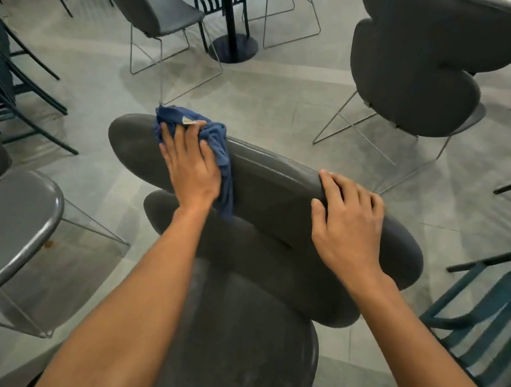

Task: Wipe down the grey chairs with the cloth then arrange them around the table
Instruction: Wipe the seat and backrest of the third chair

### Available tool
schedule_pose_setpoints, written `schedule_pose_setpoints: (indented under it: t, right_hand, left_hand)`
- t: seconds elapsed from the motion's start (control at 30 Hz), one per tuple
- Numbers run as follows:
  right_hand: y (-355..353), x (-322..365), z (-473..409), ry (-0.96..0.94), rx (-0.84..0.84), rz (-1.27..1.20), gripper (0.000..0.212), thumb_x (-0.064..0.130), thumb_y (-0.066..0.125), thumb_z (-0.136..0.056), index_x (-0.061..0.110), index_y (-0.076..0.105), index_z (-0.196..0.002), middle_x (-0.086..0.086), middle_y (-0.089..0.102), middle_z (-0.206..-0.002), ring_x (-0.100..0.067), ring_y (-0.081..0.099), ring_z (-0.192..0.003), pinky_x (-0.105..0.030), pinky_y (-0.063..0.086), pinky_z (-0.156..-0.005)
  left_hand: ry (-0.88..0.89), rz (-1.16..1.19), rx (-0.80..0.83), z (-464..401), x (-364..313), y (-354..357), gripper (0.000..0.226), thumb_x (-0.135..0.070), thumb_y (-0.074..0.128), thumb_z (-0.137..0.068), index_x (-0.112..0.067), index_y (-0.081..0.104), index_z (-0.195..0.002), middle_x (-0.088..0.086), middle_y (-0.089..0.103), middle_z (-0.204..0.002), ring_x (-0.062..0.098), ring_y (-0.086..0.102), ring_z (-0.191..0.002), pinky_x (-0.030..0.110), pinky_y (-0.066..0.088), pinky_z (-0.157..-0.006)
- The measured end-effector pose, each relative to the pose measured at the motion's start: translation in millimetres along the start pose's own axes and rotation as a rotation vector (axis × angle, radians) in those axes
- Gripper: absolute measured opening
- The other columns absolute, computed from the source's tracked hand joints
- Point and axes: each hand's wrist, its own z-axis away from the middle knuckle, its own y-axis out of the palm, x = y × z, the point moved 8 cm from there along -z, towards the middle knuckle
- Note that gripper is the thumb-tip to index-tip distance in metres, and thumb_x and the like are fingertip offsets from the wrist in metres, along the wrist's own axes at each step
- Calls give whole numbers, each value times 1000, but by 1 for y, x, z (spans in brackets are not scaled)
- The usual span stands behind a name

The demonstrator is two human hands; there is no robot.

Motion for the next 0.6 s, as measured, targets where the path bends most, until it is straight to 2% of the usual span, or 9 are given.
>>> schedule_pose_setpoints:
  t: [0.1, 0.23, 0.37, 0.5, 0.6]
  right_hand:
    - [4, 6, -7, 0, 42, 73, 52, 34, 49, -102, 19, 43, -151, -5, 53, -144, -27, 48, -130, -46, 33, -110]
    - [13, 23, -20, 27, 116, 118, 58, 26, 51, -95, 14, 40, -151, -12, 53, -142, -33, 50, -126, -49, 34, -108]
    - [18, 31, -25, 30, 169, 168, 63, 28, 50, -93, 13, 36, -152, -14, 50, -141, -35, 48, -126, -50, 33, -109]
    - [22, 32, -25, 9, 187, 202, 63, 38, 50, -96, 14, 35, -151, -14, 49, -142, -34, 46, -128, -50, 31, -111]
    - [23, 35, -28, 9, 199, 216, 63, 47, 49, -97, 14, 36, -149, -14, 49, -141, -35, 48, -126, -51, 33, -107]
  left_hand:
    - [-10, 62, 9, 14, -25, 10, 43, -24, 37, -105, -9, 50, -143, 16, 34, -162, 38, 9, -157, 60, 3, -126]
    - [228, 48, 89, 61, -76, 32, 42, -29, 36, -102, -12, 55, -136, 16, 47, -153, 36, 21, -154, 63, 4, -125]
    - [331, -29, 40, 43, -56, 26, 40, -32, 38, -103, -16, 56, -135, 14, 45, -155, 33, 22, -155, 58, 5, -126]
    - [199, -132, -82, -9, 2, 8, 39, -24, 40, -103, -14, 53, -138, 13, 45, -155, 34, 20, -155, 56, 4, -127]
    - [43, -164, -181, -40, 54, -7, 42, -22, 50, -105, -15, 44, -145, 14, 35, -162, 37, 17, -155, 57, 7, -127]
